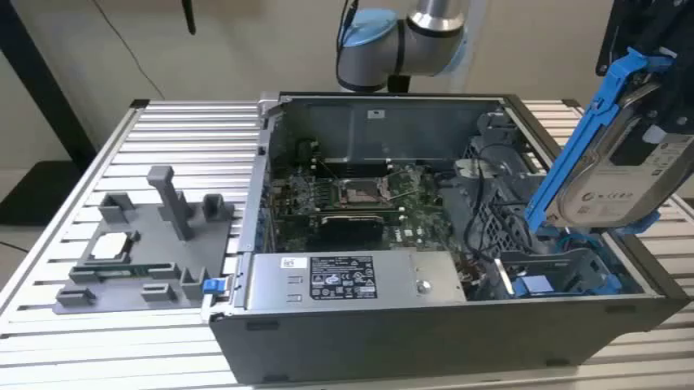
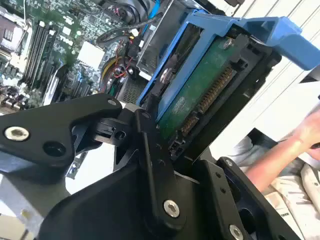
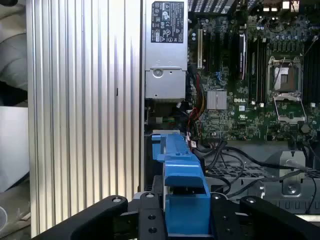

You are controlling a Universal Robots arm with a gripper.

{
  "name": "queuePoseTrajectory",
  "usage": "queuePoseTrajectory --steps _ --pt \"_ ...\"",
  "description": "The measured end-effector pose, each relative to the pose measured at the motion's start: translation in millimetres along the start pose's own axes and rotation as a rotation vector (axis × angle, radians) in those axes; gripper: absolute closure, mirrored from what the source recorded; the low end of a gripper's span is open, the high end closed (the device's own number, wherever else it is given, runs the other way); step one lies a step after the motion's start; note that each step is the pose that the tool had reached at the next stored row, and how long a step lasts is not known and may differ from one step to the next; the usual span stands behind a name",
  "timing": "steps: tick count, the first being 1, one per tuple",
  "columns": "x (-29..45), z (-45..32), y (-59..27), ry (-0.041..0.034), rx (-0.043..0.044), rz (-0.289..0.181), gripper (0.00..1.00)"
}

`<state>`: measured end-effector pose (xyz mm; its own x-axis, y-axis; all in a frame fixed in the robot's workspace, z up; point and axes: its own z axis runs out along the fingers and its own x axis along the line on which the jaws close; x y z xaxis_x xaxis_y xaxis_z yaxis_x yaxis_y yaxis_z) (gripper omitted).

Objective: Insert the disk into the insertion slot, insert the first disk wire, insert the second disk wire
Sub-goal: 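Insert the disk into the insertion slot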

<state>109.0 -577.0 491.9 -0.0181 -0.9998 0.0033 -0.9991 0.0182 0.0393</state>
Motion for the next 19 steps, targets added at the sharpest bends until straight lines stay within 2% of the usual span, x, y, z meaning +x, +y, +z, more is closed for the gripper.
queuePoseTrajectory --steps 19 --pt "0.0 6.1 -0.2 -0.0002 0.0000 0.001 1.00"
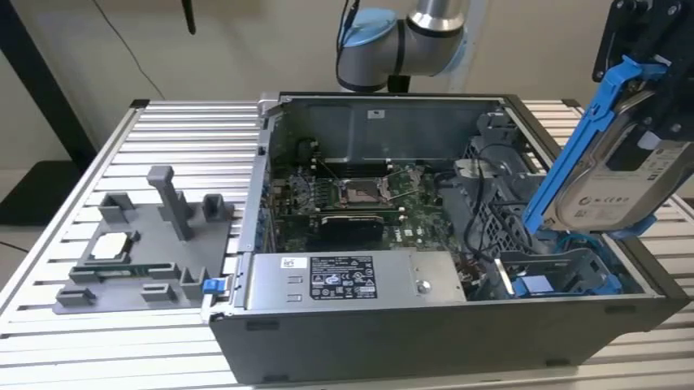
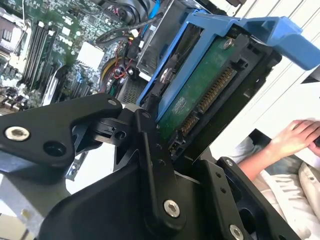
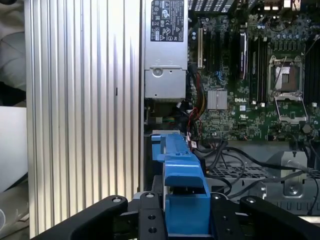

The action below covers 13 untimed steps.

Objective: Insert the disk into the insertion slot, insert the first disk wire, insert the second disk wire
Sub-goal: 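Insert the disk into the insertion slot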

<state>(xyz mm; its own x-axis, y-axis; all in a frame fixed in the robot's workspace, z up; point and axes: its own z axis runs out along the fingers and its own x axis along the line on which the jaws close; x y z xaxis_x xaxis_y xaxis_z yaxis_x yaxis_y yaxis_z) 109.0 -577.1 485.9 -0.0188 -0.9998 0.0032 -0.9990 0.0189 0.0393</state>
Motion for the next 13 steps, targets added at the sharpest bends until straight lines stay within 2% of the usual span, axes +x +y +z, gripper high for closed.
queuePoseTrajectory --steps 5,13 --pt "0.0 5.4 -0.2 0.0000 0.0000 0.000 1.00" --pt "0.0 18.0 -0.8 -0.0005 -0.0022 0.001 1.00"
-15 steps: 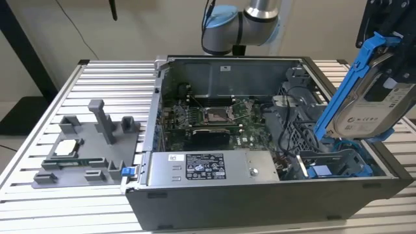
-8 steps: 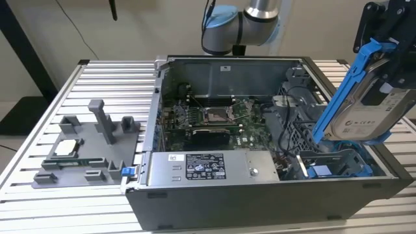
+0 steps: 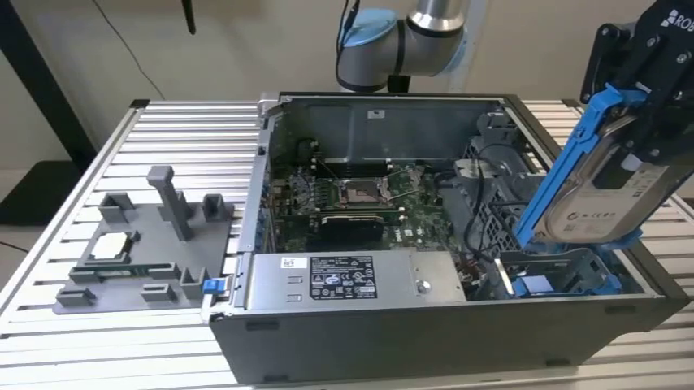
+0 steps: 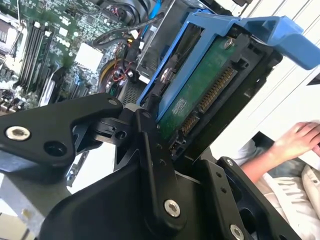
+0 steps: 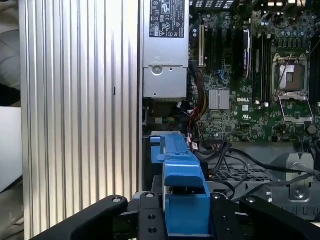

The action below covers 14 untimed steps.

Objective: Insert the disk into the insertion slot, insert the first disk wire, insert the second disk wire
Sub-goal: 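Insert the disk into the insertion slot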

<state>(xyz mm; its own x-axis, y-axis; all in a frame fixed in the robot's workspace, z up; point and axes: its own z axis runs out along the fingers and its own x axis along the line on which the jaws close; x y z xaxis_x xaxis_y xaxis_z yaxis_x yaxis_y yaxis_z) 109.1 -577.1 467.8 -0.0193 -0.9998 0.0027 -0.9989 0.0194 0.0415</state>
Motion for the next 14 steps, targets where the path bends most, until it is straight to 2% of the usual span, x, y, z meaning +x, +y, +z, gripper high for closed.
queuePoseTrajectory --steps 11,14 --pt "0.1 18.2 -3.3 -0.0046 -0.0009 0.000 1.00" --pt "0.0 20.2 -3.7 -0.0071 -0.0010 0.000 1.00"
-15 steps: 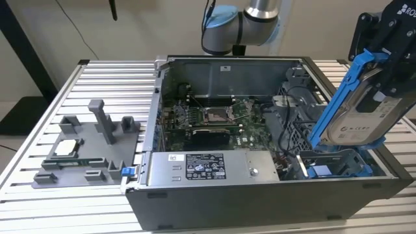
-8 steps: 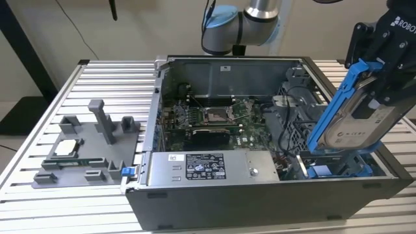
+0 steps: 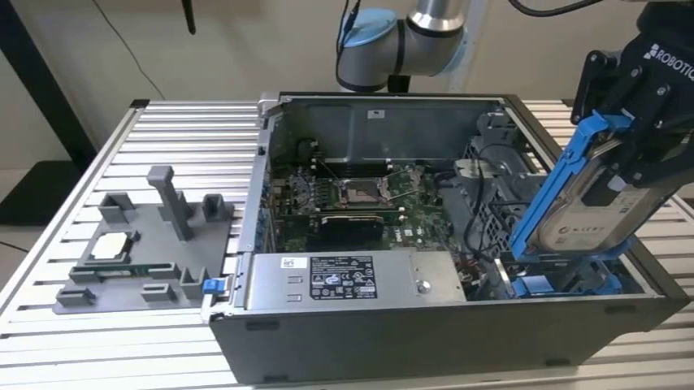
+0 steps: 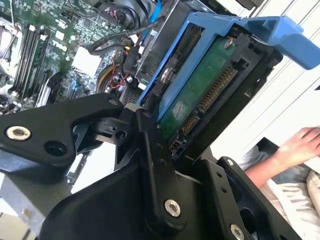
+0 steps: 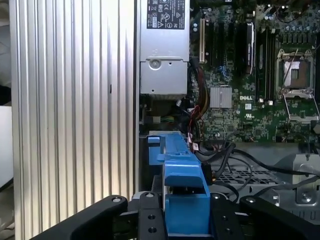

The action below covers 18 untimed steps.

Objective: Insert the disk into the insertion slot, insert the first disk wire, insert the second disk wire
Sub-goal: 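Insert the disk into the insertion slot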

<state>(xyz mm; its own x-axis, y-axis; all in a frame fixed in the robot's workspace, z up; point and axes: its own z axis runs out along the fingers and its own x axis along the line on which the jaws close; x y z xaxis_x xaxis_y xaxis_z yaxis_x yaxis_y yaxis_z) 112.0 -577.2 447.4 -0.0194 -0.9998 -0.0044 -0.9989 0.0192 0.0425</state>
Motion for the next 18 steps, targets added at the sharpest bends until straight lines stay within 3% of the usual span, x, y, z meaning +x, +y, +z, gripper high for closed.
queuePoseTrajectory --steps 12,18 --pt "0.0 4.2 -0.9 -0.0043 0.0000 0.000 1.00" --pt "0.0 9.6 -2.8 -0.0165 -0.0003 -0.001 1.00"
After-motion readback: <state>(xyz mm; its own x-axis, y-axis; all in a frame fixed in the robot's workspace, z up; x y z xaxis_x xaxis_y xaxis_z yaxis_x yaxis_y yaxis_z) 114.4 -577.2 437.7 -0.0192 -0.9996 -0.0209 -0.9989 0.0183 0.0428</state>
